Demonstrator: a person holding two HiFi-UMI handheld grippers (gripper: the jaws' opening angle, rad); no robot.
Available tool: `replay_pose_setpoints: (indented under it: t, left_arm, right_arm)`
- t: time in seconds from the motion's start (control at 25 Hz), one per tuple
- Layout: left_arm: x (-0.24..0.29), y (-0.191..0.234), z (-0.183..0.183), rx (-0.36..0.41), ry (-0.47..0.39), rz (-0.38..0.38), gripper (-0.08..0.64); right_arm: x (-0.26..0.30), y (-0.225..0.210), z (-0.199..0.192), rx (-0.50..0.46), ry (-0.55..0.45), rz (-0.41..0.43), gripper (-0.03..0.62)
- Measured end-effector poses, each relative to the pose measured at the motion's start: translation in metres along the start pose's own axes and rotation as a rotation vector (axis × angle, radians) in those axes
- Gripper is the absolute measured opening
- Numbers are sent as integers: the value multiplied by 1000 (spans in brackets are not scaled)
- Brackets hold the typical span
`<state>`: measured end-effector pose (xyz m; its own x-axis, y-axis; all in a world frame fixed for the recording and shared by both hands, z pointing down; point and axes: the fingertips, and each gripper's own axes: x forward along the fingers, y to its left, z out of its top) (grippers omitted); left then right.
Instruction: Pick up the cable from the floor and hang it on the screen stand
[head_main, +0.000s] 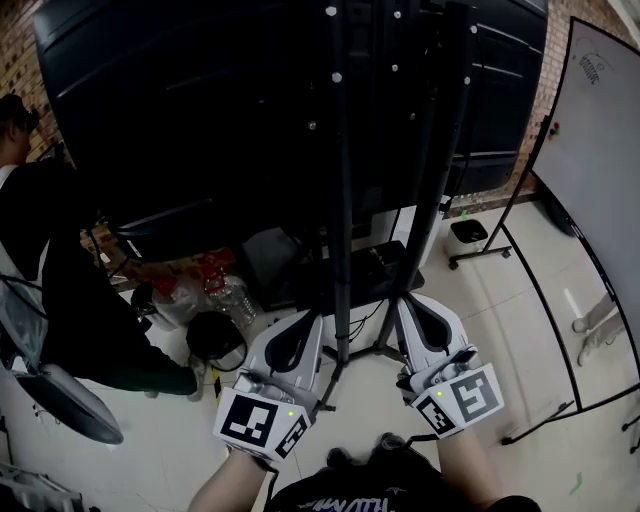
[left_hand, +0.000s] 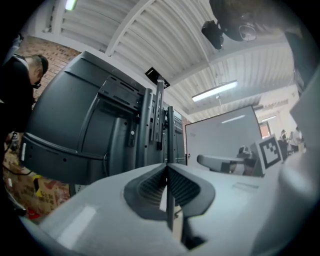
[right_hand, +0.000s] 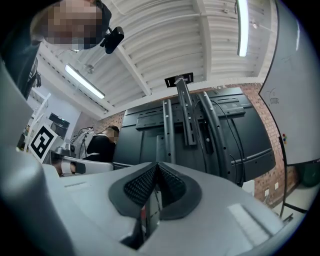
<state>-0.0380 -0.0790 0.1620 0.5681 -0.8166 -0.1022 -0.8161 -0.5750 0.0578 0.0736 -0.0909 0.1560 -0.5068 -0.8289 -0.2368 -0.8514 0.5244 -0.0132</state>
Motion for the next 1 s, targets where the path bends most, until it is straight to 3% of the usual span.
replay_pose_setpoints:
  t: [0.24,0.52,1.0]
  left_arm:
    - [-12,-17,-7,17,-19,20,5]
    - [-15,-34,-20,-6,11,88,5]
    - [-16,-68,-40,12,60,144,5]
  right_arm:
    - [-15,13,-22,4,49,67,8]
    - [-34,12,-37,38,82,124,8]
    - [-52,25,-48,13,138,248,8]
